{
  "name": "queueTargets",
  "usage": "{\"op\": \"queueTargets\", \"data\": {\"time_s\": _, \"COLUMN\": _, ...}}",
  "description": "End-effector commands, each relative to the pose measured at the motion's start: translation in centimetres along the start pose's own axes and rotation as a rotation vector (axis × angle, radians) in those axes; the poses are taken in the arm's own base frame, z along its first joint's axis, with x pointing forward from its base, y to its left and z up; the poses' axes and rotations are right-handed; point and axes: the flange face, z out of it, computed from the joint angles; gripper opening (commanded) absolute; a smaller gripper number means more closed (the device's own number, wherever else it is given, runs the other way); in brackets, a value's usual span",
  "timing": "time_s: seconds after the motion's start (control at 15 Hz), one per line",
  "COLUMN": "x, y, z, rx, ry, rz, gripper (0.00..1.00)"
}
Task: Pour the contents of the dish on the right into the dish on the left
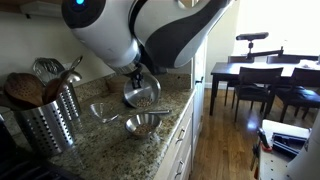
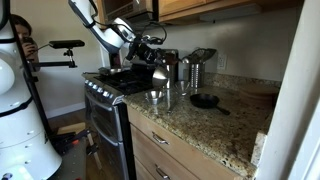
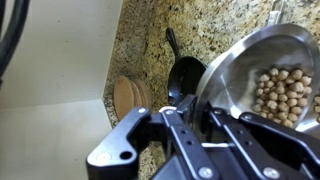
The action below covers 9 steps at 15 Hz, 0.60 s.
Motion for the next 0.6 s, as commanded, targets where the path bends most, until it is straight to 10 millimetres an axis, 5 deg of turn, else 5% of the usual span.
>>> {"op": "queueTargets", "data": {"time_s": 0.0, "x": -0.6, "y": -0.4, "z": -0.9, "rx": -0.043, "ry": -0.007, "rz": -0.010, "gripper": 0.07}}
{"op": "queueTargets", "data": {"time_s": 0.53, "x": -0.8, "y": -1.7, "z": -2.1, "rx": -0.065, "ry": 0.002, "rz": -0.044, "gripper": 0.07}}
